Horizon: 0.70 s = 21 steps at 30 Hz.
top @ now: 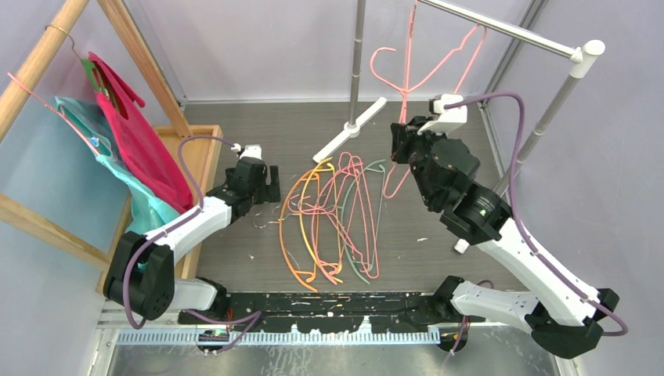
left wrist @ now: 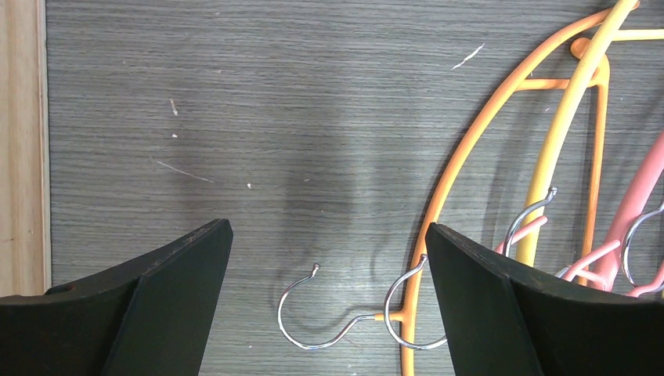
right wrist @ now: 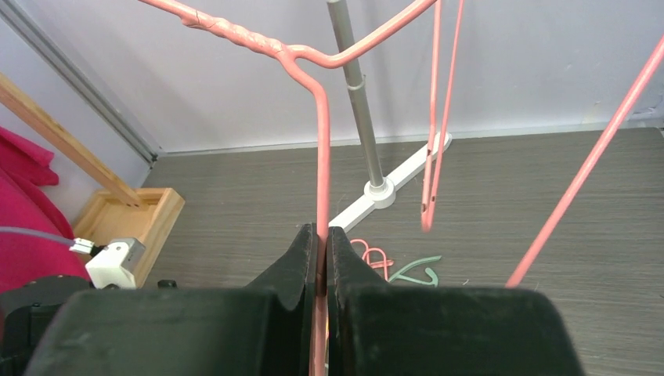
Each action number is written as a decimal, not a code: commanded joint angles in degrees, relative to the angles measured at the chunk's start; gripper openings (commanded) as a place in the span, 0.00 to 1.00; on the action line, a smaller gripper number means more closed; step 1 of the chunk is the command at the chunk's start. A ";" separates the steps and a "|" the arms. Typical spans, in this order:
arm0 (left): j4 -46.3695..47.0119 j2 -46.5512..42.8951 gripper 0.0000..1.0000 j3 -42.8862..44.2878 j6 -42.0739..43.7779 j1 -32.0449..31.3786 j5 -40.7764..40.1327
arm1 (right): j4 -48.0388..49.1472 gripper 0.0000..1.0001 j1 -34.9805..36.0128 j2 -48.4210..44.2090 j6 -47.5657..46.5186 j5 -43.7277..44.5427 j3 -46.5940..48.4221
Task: Organize the hangers
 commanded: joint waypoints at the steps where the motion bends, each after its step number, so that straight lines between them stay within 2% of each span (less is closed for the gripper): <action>1: 2.45 -1.59 0.98 0.12 -0.40 0.02 -0.79 | 6.52 0.01 -0.48 2.77 -2.60 -0.88 4.03; 7: 2.19 -1.90 0.98 0.20 -0.32 0.02 -1.07 | 8.12 0.01 -4.49 7.38 0.68 -7.17 5.61; 13: 2.44 -1.90 0.98 -0.01 -0.40 0.03 -0.84 | 10.76 0.01 -17.57 8.40 8.73 -21.75 3.36; 21: 2.63 -0.95 0.98 0.18 -0.43 -0.03 -1.01 | 16.58 0.01 -26.61 9.96 11.84 -33.37 4.82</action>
